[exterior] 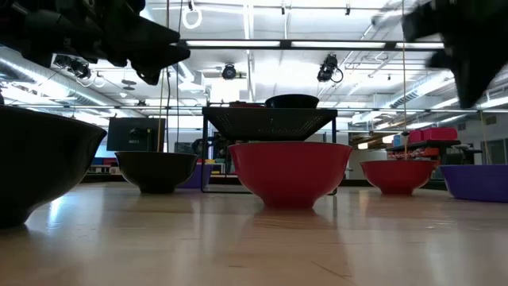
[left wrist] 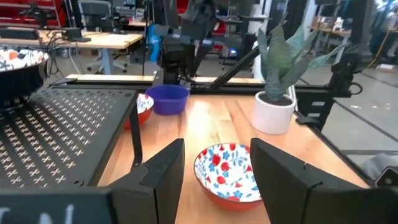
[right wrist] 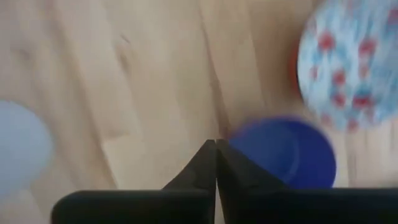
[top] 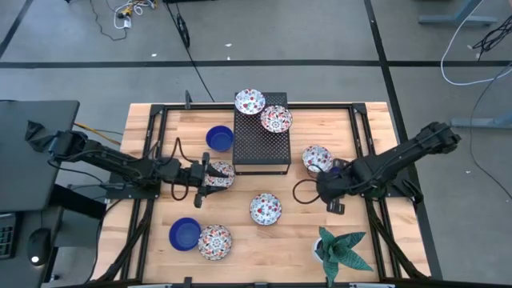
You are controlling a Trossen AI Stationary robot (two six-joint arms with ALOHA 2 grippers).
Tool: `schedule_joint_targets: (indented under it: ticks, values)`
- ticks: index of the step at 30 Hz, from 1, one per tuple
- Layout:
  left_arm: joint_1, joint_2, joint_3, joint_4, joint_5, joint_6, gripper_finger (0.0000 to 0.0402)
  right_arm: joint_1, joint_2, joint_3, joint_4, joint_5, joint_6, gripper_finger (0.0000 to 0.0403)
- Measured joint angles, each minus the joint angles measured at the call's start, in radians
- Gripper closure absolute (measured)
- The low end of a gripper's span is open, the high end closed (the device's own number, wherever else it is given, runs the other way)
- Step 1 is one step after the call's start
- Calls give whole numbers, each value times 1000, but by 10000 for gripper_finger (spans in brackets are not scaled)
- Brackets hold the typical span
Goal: Pick & Place Mini bowls
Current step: Put the right blue bowl on the shelf
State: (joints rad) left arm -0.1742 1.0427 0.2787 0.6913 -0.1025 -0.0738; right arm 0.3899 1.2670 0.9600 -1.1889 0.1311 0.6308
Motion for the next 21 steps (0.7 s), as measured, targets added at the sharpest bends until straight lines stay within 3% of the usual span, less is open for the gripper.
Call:
schedule_joint_targets:
  ticks: [12, 16, 21]
  values:
    - [0, 0, 0, 3, -1, -1, 213, -4, -40, -261, 162, -36, 21, 238]
    - [0, 0, 0, 4, 1, 4, 213, -4, -39, -310, 213, -15, 40, 230]
    - [0, 0, 0, 4, 1, 4, 213, -4, -38, -356, 260, -8, 42, 267]
